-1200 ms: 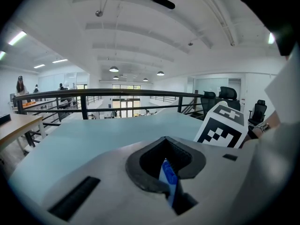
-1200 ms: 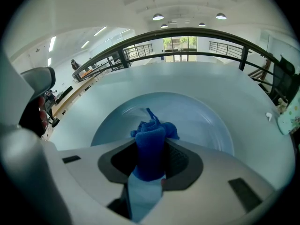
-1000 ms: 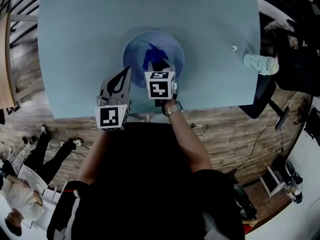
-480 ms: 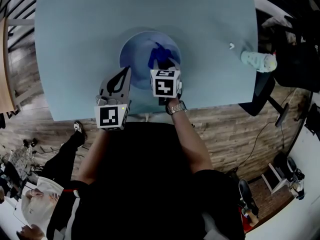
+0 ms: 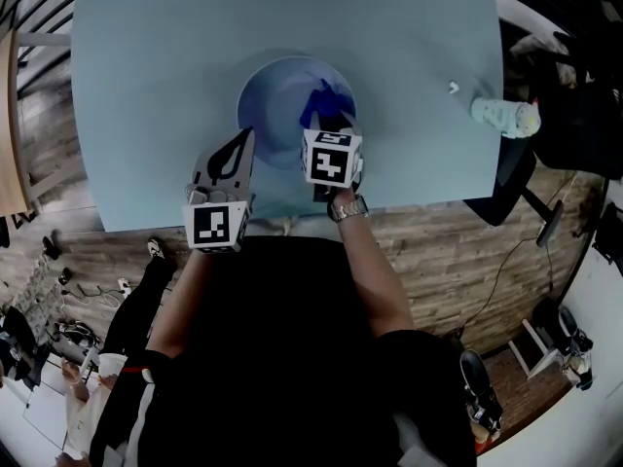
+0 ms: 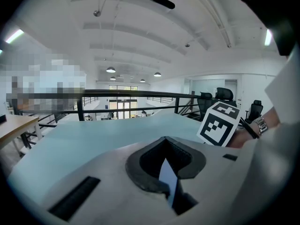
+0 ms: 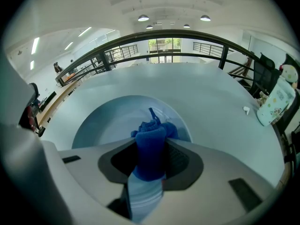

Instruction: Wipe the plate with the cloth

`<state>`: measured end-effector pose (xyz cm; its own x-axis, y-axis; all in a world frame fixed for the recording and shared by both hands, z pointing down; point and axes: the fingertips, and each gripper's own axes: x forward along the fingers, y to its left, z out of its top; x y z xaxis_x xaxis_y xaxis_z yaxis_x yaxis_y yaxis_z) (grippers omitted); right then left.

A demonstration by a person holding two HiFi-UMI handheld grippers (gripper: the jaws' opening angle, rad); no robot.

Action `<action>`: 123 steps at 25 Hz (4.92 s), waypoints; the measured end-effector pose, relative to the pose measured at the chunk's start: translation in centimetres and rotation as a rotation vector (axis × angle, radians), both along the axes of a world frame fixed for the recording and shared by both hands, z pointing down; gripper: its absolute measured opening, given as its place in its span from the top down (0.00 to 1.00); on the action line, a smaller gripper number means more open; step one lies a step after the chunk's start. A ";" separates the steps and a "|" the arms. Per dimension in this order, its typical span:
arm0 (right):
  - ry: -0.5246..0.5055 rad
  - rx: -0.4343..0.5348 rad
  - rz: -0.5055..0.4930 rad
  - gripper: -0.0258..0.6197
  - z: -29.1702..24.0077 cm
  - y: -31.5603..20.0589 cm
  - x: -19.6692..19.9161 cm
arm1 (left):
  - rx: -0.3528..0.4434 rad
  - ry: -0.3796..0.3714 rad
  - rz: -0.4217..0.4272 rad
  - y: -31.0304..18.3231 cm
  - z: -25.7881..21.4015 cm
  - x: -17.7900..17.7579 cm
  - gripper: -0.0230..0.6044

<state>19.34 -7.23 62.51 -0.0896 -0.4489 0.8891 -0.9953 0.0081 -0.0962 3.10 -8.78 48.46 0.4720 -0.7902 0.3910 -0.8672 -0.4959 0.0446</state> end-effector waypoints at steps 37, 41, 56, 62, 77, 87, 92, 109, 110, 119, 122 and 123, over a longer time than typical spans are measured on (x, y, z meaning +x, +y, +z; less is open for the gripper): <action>-0.097 0.000 -0.185 0.77 1.0 3.3 -9.0 | -0.003 -0.012 -0.017 2.3 0.4 -2.3 0.96; -0.088 0.000 -0.149 0.77 1.0 3.3 -7.4 | -0.004 -0.005 0.003 2.1 0.4 -1.4 0.96; -0.051 -0.015 -0.065 0.77 1.0 3.3 -3.2 | -0.006 0.007 0.044 1.4 0.6 0.5 0.96; -0.064 -0.007 -0.076 0.77 0.6 2.9 -3.3 | 0.000 0.009 0.029 1.0 0.3 0.4 0.96; -0.056 0.033 -0.271 0.77 0.0 -3.5 -7.5 | -0.010 0.003 -0.113 -0.7 0.6 -2.4 0.96; -0.040 0.021 -0.250 0.77 0.7 -6.3 -5.5 | -0.051 -0.021 -0.139 -2.2 1.5 -2.3 0.96; -0.023 0.005 -0.197 0.77 0.7 -6.3 -3.1 | -0.056 -0.015 -0.109 -3.0 1.4 -1.2 0.96; -0.003 -0.026 -0.052 0.77 0.6 -2.0 0.2 | -0.014 -0.003 -0.028 -1.6 1.2 -0.7 0.96; -0.001 -0.027 -0.046 0.77 0.5 -1.7 0.3 | -0.014 -0.002 -0.028 -1.4 1.2 -0.8 0.96; 0.012 -0.049 0.005 0.77 0.4 1.4 0.0 | -0.008 -0.001 -0.013 0.2 0.6 -2.0 0.96; 0.011 -0.051 0.012 0.77 0.5 2.3 -0.4 | 0.007 -0.004 -0.002 0.8 0.6 -2.3 0.96; 0.007 -0.049 0.014 0.77 0.5 2.5 -0.6 | 0.004 -0.004 -0.001 1.0 0.6 -2.5 0.96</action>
